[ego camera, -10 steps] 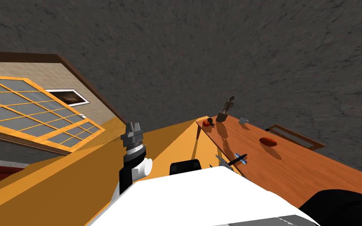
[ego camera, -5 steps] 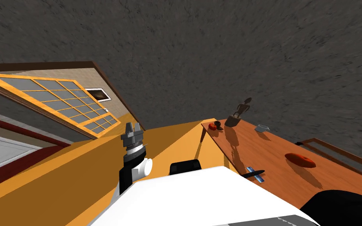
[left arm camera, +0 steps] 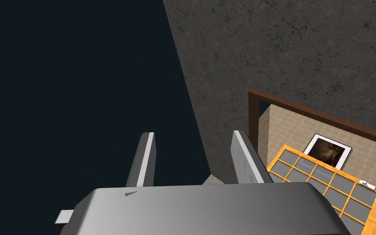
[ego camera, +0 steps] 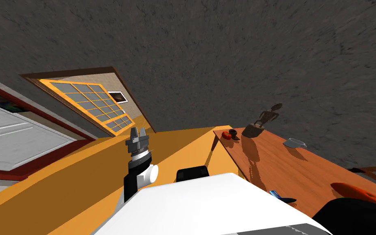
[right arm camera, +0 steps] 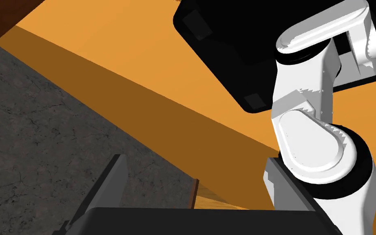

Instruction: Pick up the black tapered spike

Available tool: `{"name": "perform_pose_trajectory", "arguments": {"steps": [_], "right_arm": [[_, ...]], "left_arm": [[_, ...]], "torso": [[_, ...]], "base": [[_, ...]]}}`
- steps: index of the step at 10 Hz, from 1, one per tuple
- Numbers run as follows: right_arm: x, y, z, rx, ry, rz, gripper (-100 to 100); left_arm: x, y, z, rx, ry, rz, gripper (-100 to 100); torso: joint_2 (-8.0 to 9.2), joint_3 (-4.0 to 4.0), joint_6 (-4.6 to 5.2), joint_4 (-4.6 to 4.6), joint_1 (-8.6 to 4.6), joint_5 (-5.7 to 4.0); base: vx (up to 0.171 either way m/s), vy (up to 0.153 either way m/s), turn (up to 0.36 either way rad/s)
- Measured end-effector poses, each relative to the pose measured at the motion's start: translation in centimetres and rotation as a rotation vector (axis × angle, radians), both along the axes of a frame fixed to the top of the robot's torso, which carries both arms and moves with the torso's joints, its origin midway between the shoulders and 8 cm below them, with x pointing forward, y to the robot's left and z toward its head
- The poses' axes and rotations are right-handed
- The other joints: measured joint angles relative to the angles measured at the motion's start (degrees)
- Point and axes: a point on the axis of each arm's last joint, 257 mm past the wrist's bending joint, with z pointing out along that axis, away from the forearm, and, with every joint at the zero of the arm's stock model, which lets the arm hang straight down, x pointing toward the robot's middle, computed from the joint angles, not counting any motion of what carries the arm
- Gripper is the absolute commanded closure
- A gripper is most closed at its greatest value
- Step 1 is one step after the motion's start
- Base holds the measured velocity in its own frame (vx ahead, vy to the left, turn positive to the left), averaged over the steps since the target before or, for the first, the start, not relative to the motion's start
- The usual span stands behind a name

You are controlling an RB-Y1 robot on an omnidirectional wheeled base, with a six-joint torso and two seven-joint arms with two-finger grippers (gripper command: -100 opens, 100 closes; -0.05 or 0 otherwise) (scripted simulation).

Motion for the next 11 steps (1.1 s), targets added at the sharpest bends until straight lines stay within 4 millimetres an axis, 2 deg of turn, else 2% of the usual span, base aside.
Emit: {"name": "perform_pose_trajectory", "arguments": {"steps": [1, 2, 4, 6, 8, 10, 11], "right_arm": [[-2.6, -1.0, -1.0, -0.04, 0.049, 0.043, -100], [-4.0, -2.0, -1.0, -0.063, 0.073, 0.066, -100], [-8.3, -3.5, -1.4, -0.123, 0.151, 0.137, -100], [-10.7, -5.1, -1.9, -0.164, 0.204, 0.186, -100], [-14.6, -7.0, -2.5, -0.219, 0.28, 0.258, -100], [-18.2, -9.2, -1.8, -0.264, 0.346, 0.32, -100], [-19.3, -10.0, -1.8, -0.283, 0.371, 0.348, -100]], "left_arm": [[0.0, 0.0, 0.0, 0.0, 0.0, 0.0, 0], [0.0, 0.0, 0.0, 0.0, 0.0, 0.0, 0], [0.0, 0.0, 0.0, 0.0, 0.0, 0.0, 0], [0.0, 0.0, 0.0, 0.0, 0.0, 0.0, 0], [0.0, 0.0, 0.0, 0.0, 0.0, 0.0, 0], [0.0, 0.0, 0.0, 0.0, 0.0, 0.0, 0], [0.0, 0.0, 0.0, 0.0, 0.0, 0.0, 0]], "torso": [[-0.09, -0.05, 0.01, -0.02, -0.07, -0.01], [-0.07, -0.05, 0.06, -0.02, -0.07, 0.0], [-0.09, -0.06, 0.01, -0.02, -0.1, -0.01], [-0.05, -0.03, 0.04, -0.01, -0.07, -0.01], [-0.14, -0.08, 0.02, -0.03, -0.14, -0.03], [-0.12, -0.07, 0.04, -0.03, -0.16, -0.04], [-0.07, -0.05, 0.05, -0.02, -0.1, -0.03]], "base": [[0.061, -0.068, 0.075], [0.06, -0.058, 0.203], [0.056, -0.074, 0.18], [0.054, -0.074, 0.175], [0.069, -0.095, 0.196], [0.049, -0.091, 0.13], [0.024, -0.075, 0.083]]}}
